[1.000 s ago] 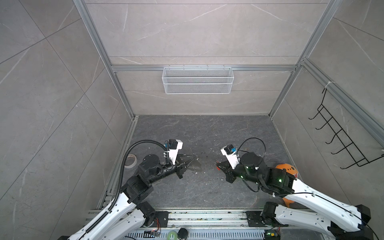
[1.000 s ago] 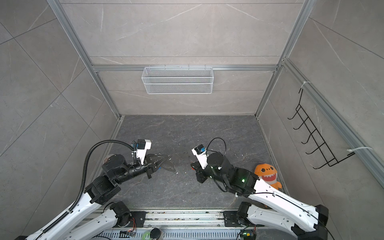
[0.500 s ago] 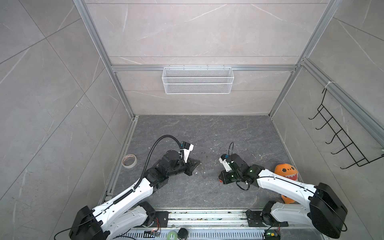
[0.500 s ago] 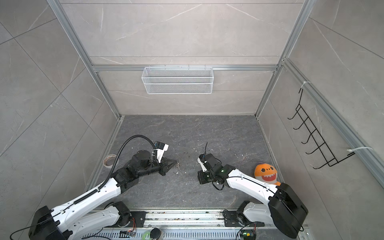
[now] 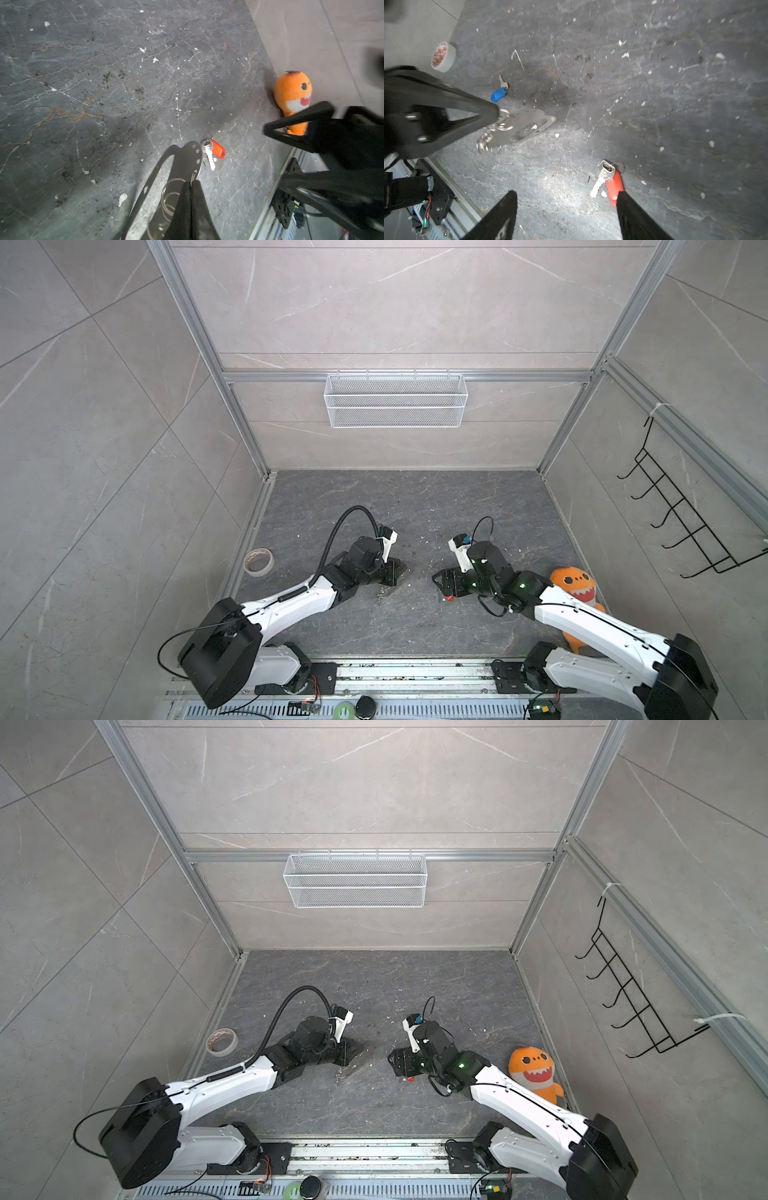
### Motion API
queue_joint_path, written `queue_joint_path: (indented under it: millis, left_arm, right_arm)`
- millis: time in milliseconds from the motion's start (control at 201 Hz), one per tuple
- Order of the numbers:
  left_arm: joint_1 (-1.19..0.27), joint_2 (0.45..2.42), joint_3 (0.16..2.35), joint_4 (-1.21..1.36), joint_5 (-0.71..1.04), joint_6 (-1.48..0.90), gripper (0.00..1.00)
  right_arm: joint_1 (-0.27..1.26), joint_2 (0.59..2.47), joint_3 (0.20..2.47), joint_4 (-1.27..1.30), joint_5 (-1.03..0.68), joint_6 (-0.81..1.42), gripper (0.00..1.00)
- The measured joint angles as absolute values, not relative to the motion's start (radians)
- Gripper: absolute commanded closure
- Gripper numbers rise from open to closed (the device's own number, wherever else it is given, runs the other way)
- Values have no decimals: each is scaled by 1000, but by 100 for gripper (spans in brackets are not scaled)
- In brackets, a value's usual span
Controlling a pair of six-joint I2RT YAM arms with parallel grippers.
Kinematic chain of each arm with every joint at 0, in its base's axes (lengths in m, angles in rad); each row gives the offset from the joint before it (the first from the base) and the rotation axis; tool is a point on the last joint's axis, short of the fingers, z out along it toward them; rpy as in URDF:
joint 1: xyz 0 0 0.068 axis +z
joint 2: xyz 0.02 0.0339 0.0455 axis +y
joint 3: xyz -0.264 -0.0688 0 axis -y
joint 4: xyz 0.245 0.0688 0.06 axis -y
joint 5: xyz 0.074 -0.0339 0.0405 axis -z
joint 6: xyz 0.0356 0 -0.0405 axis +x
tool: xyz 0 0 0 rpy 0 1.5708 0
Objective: Remove the keys from the keyring
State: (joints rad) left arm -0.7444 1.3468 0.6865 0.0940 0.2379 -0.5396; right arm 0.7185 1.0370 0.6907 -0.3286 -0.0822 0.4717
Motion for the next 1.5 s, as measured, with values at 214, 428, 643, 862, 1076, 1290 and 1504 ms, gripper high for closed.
queue_joint_path:
  millis: [214, 428, 643, 862, 1076, 1290, 1504]
  left_arm:
    - [-704, 1447, 732, 113, 210, -550, 61]
    - [-662, 1405, 739, 86, 169, -542, 0]
    - [-661, 1230, 776, 19, 134, -517, 0]
    - [-661, 1055, 794, -15, 106, -497, 0]
    - [-661, 932, 794, -30, -38, -461, 0]
    - [-654, 915, 792, -10, -349, -298, 0]
    - [-455, 1000, 764, 46, -530, -149, 0]
  right_arm:
    - [718, 928, 706, -363, -36, 457, 0]
    - [718, 857, 707, -395, 4, 449, 0]
    - [718, 794, 745, -407, 43, 443, 0]
    - [718, 744, 757, -398, 62, 433, 0]
    - [719, 704, 757, -333, 88, 425, 0]
    - [719, 698, 756, -304, 108, 422, 0]
    - [719, 686, 754, -297, 120, 422, 0]
